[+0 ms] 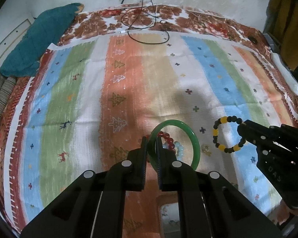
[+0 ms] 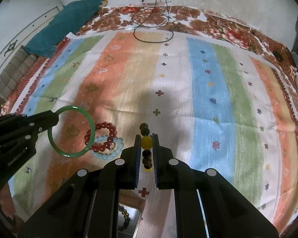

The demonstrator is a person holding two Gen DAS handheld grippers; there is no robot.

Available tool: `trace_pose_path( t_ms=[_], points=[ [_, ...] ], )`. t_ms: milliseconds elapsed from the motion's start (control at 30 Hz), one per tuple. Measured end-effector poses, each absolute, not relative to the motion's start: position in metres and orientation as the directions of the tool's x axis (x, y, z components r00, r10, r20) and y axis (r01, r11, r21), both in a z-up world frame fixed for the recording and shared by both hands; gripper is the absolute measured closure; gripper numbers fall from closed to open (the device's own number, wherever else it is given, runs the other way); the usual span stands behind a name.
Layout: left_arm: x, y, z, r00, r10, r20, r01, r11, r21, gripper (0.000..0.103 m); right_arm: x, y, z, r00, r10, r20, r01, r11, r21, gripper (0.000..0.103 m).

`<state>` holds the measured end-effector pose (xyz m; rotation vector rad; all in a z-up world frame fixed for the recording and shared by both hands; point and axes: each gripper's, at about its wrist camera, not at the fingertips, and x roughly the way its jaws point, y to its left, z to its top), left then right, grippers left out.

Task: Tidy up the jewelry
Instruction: 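Lift both held bracelets and carry them over the silver tin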

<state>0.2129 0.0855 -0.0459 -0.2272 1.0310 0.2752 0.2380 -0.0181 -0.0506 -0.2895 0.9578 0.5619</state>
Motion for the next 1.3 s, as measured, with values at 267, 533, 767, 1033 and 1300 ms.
trace_pose_path(
  t_ms=[267,533,767,1033,1300],
  points=[
    [0.198,0.076,-0.037,0.507,0.110,-0.855,-0.319,0.945,-0.067,0.095,0.224,-0.020,-0.043,0.468,0.332,-0.819,-0.580,0.814,-0.002,0.091],
    [0.184,0.066,-0.032,0.524,0.101,-0.846,-0.305,0.949,-0.076,0.095,0.207,-0.028,-0.033,0.482,0.354,-0.802,-0.597,0.802,-0.005,0.091],
    [0.172,0.056,-0.029,0.530,0.112,-0.840,-0.293,0.954,-0.057,0.095,0.192,-0.032,-0.029,0.492,0.364,-0.791,-0.602,0.799,-0.007,0.091],
    [0.153,0.044,-0.021,0.553,0.111,-0.825,-0.272,0.961,-0.052,0.095,0.178,-0.037,-0.023,0.498,0.383,-0.778,-0.612,0.790,-0.003,0.091],
    [0.141,0.041,-0.022,0.552,0.114,-0.826,-0.280,0.958,-0.055,0.095,0.161,-0.040,-0.021,0.503,0.394,-0.769,-0.627,0.779,-0.011,0.091]
  ],
)
